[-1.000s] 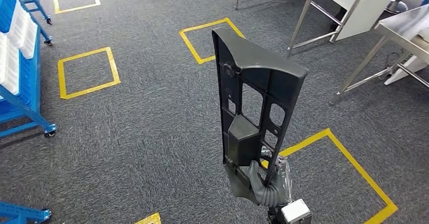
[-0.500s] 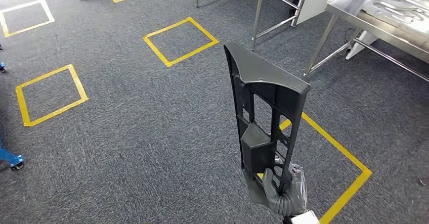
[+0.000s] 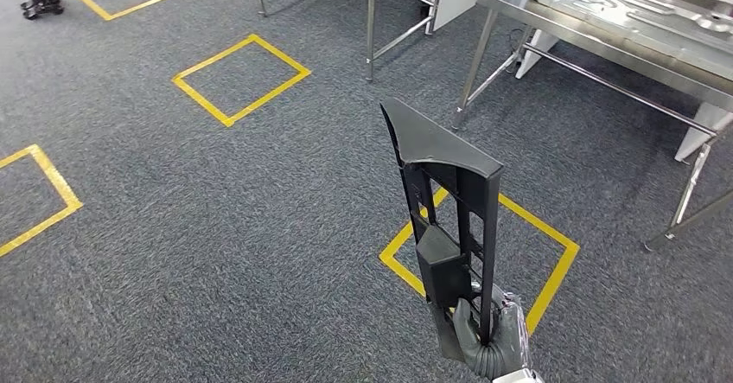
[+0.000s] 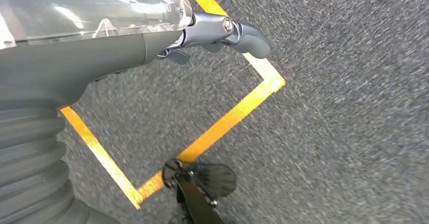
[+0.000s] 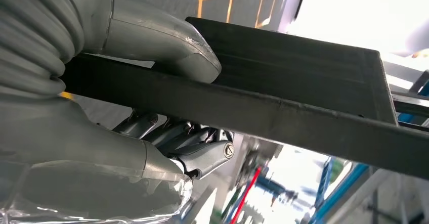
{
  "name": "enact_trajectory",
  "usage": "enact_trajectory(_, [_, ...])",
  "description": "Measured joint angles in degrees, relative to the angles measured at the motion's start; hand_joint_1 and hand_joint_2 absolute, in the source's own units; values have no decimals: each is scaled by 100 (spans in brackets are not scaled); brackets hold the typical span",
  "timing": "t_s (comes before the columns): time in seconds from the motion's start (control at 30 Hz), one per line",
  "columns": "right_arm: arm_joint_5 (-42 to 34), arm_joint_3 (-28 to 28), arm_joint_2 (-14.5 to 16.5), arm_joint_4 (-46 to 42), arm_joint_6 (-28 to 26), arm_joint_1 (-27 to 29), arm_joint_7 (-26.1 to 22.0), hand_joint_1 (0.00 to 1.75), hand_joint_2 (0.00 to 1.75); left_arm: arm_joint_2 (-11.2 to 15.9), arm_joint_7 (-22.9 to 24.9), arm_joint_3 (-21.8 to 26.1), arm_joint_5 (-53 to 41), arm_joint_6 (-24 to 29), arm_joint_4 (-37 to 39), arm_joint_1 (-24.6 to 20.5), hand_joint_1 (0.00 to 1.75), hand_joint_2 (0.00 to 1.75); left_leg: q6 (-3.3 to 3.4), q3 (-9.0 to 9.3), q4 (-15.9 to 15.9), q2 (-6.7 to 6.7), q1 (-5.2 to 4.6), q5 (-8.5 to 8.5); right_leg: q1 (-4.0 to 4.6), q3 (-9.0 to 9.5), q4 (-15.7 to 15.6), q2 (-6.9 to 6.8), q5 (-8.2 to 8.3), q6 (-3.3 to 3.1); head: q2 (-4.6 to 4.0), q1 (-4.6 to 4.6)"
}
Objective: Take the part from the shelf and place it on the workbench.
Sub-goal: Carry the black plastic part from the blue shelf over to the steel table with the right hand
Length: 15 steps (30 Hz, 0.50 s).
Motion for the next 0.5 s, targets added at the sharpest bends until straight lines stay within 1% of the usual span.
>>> enact_trajectory(0.03, [-11, 30, -32, 1, -72, 18, 0, 175, 175, 4, 45, -5, 3, 12, 0, 7, 0, 175, 1, 3, 1, 89, -6, -10, -10, -115, 237, -21, -54, 12, 0, 0])
enact_trajectory(0.07, [-18, 67, -69, 1, -152, 36, 0, 175, 175, 12, 100, -8, -2, 21, 0, 8, 0, 175, -2, 11, 2, 175, -9, -23, -15, -122, 259, -39, 4, 19, 0, 0])
enact_trajectory(0.1, [-22, 108, -108, 1, -231, 49, 1, 175, 175, 22, 155, -10, -7, 20, 0, 7, 0, 175, -13, 28, 2, 255, -10, -39, -15, -5, 50, -73, 156, 17, 0, 1])
enact_trajectory(0.13, [-26, 149, -144, 1, -301, 55, 1, 175, 175, 32, 198, -13, -13, 13, 0, 4, 0, 175, -29, 53, 2, 329, -11, -59, -7, 207, -333, -157, 352, 3, 0, 1])
enact_trajectory(0.17, [-27, 190, -178, 1, -360, 53, 1, 175, 175, 40, 226, -15, -17, 2, 0, 0, 0, 175, -53, 82, 5, 397, -23, -84, 20, 433, -748, -318, 496, -27, 0, 1])
enact_trajectory(0.2, [-26, 225, -204, 0, -407, 53, 1, 175, 175, 46, 237, -15, -16, -9, 0, -5, 0, 175, -80, 107, 8, 455, -38, -110, 48, 608, -1069, -444, 589, -66, 0, 1])
enact_trajectory(0.23, [-26, 254, -226, -1, -448, 54, -1, 175, 175, 51, 239, -16, -16, -17, 0, -14, 0, 175, -107, 132, 10, 509, -53, -132, 77, 702, -1252, -533, 616, -104, 0, 0])
enact_trajectory(0.27, [-26, 280, -247, -2, -480, 58, 0, 175, 175, 56, 239, -16, -16, -23, 0, -25, 0, 175, -134, 151, 8, 568, -67, -150, 103, 720, -1306, -550, 599, -139, 0, -1])
enact_trajectory(0.3, [-26, 299, -264, -4, -502, 68, 0, 175, 175, 59, 238, -16, -16, -28, 0, -41, 0, 175, -160, 173, 1, 633, -71, -163, 108, 712, -1311, -465, 608, -169, 0, -2])
enact_trajectory(0.33, [-26, 314, -277, -5, -515, 81, 0, 175, 175, 62, 232, -17, -17, -32, 0, -56, 0, 175, -194, 190, 8, 634, -64, -186, 96, 714, -1326, -394, 617, -200, 0, -2])
enact_trajectory(0.37, [-26, 332, -290, -7, -531, 90, 0, 175, 175, 68, 215, -18, -28, -40, 0, -68, 0, 175, -224, 179, 68, 544, -54, -244, 80, 721, -1346, -326, 630, -238, 0, -2])
enact_trajectory(0.4, [-28, 354, -303, -8, -550, 88, -1, 175, 175, 73, 189, -20, -43, -52, 0, -73, 0, 175, -250, 119, 229, 400, -42, -357, 61, 730, -1368, -260, 644, -277, 0, -3])
enact_trajectory(0.43, [-32, 380, -316, -8, -569, 79, -1, 175, 175, 82, 153, -23, -68, -67, 0, -67, 0, 175, -269, -10, 517, 221, -26, -526, 46, 737, -1380, -194, 653, -310, 0, -4])
enact_trajectory(0.47, [-34, 411, -330, -8, -586, 66, -1, 175, 175, 93, 109, -32, -108, -82, 0, -56, 0, 175, -276, -191, 901, 89, -19, -717, 48, 735, -1381, -123, 653, -331, 0, -5])
enact_trajectory(0.5, [-36, 439, -344, -7, -595, 56, -1, 175, 175, 107, 66, -52, -158, -92, 0, -42, 0, 175, -282, -391, 1302, 33, -15, -878, 51, 733, -1377, -43, 654, -342, 0, -5])
